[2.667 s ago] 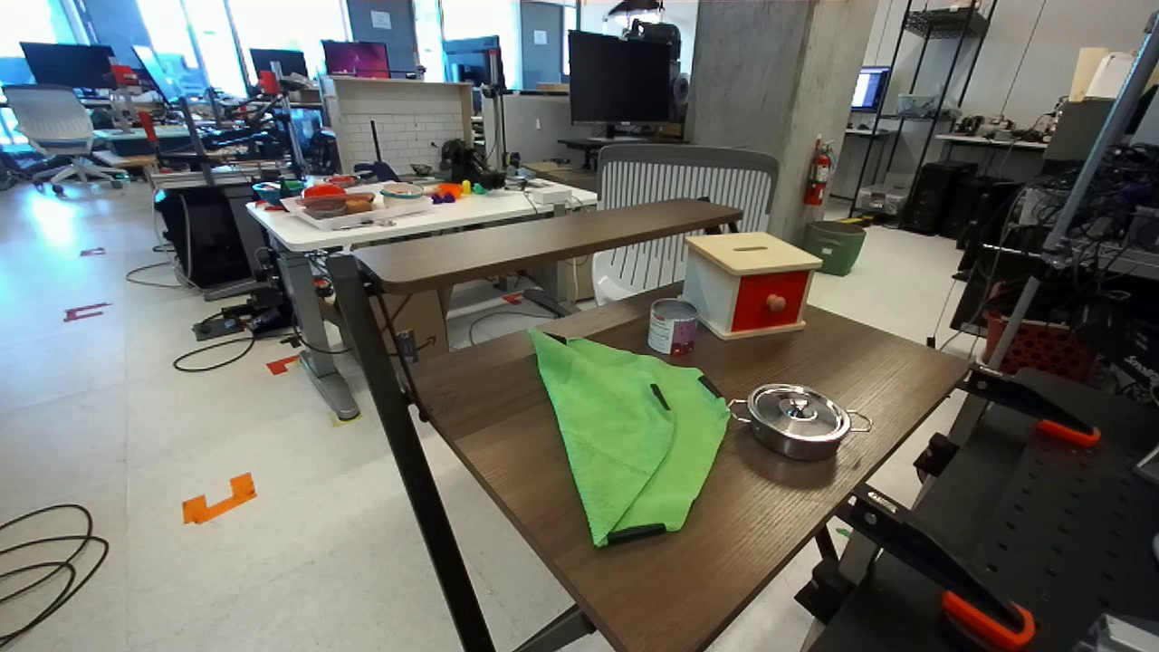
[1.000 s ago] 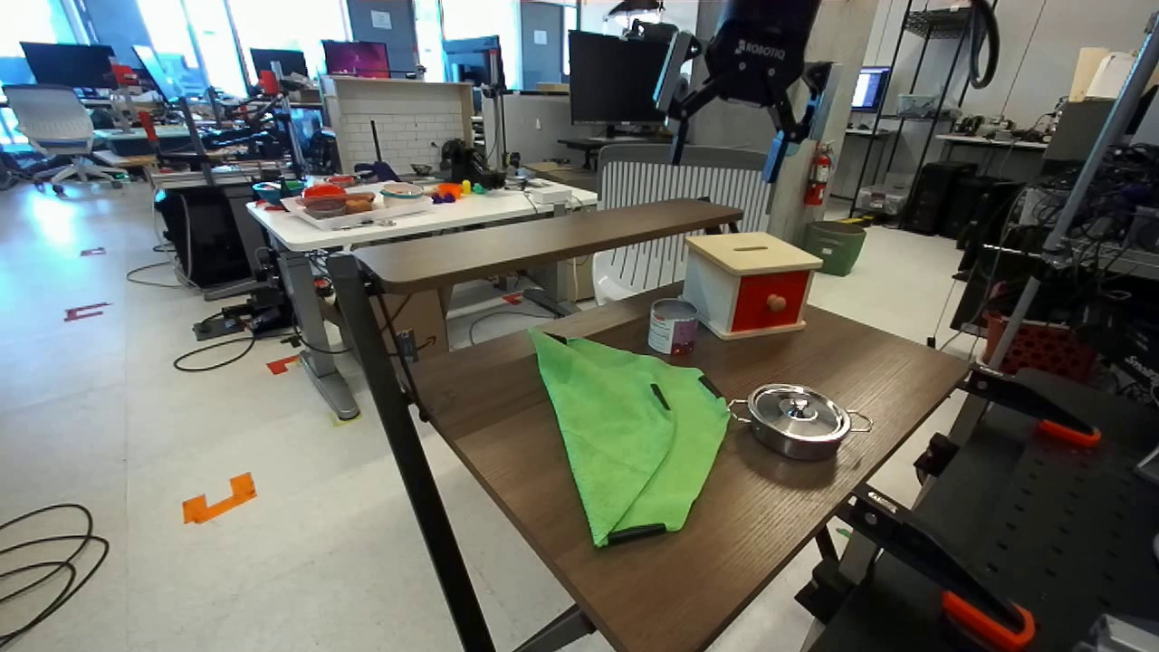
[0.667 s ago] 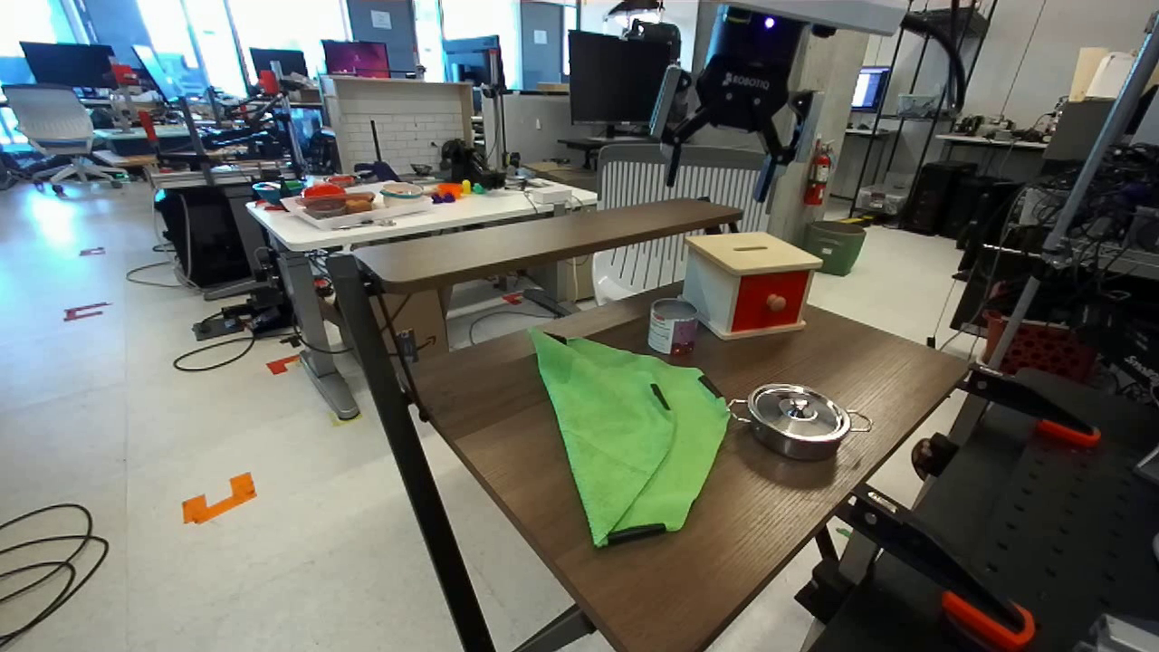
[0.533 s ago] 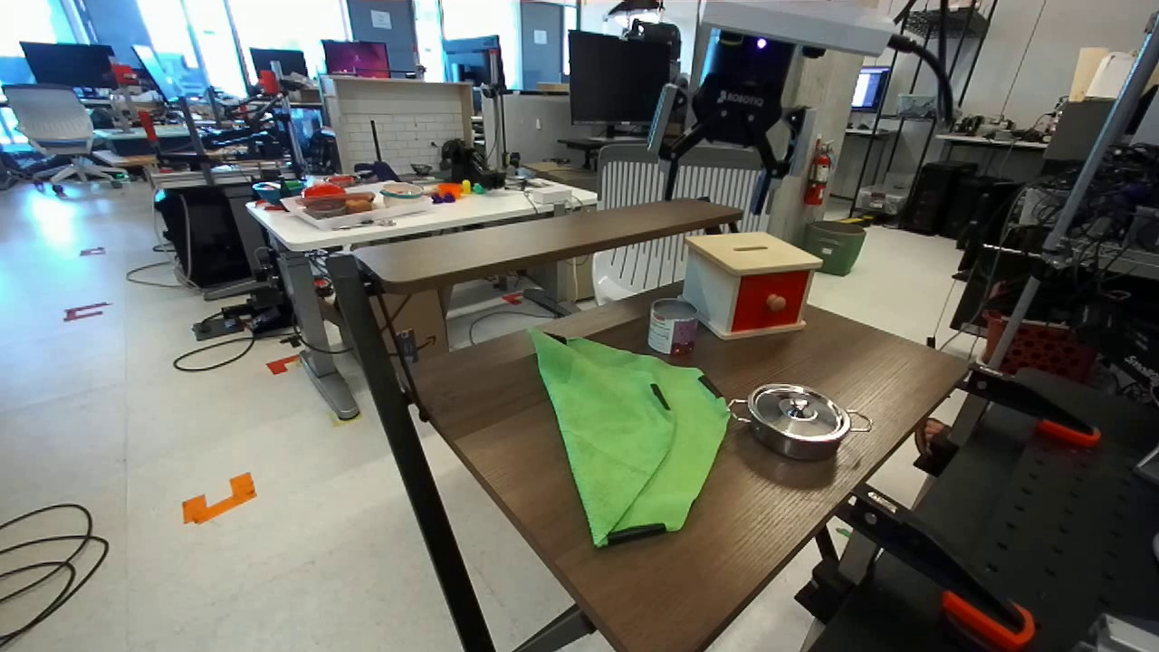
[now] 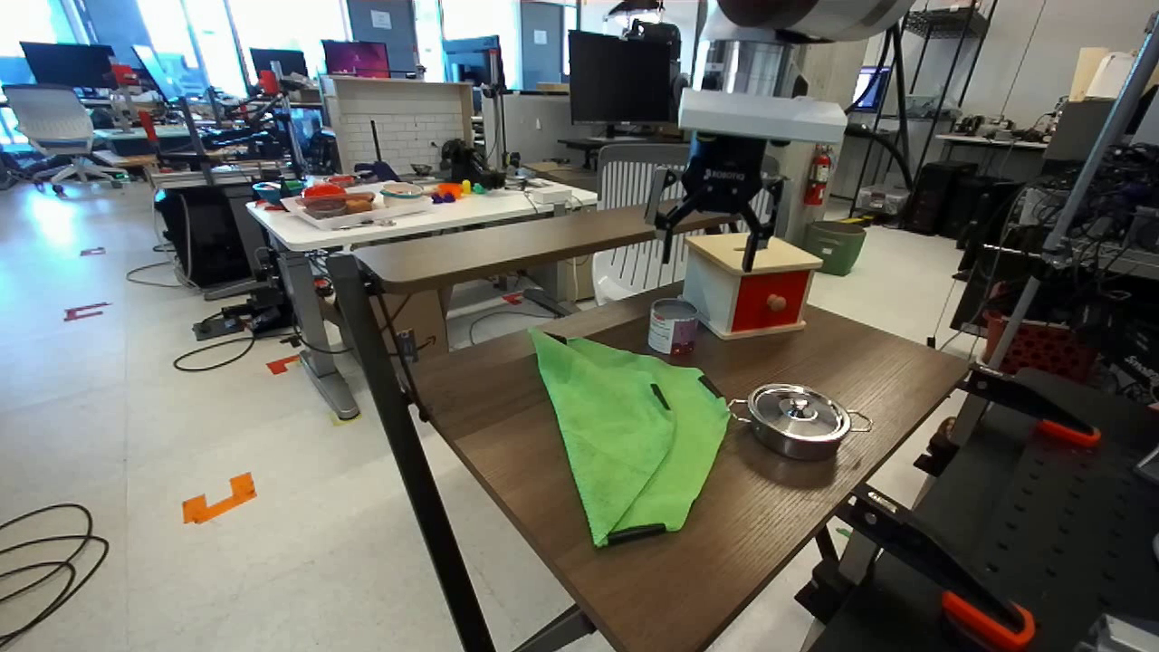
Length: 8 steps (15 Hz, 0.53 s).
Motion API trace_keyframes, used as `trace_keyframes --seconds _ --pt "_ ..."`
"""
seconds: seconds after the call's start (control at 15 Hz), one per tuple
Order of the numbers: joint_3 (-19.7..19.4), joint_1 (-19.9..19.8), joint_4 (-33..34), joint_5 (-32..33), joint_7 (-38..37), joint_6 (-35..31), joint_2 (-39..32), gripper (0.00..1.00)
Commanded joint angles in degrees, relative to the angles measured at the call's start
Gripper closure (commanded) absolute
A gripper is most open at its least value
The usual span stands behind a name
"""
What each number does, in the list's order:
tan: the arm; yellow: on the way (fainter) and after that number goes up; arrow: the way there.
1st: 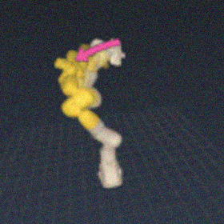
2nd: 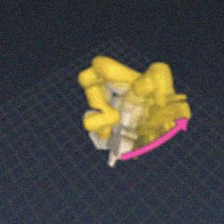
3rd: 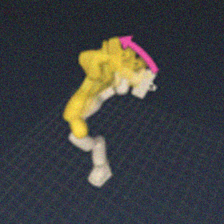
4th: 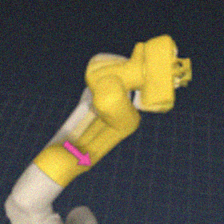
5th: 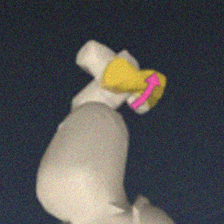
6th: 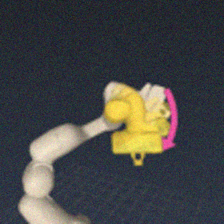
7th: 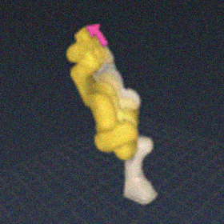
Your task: Move the can to the right
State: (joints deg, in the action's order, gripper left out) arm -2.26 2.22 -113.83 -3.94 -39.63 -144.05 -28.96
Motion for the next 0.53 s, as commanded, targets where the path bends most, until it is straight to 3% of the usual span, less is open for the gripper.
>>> trace_keyframes --seconds 0.0,0.47 --pt "-2.62 1.58 5.16 -0.48 -1.28 -1.48 -5.43 0.0" --pt "-3.88 1.65 11.85 -2.15 -4.37 -2.63 -12.21 0.0"
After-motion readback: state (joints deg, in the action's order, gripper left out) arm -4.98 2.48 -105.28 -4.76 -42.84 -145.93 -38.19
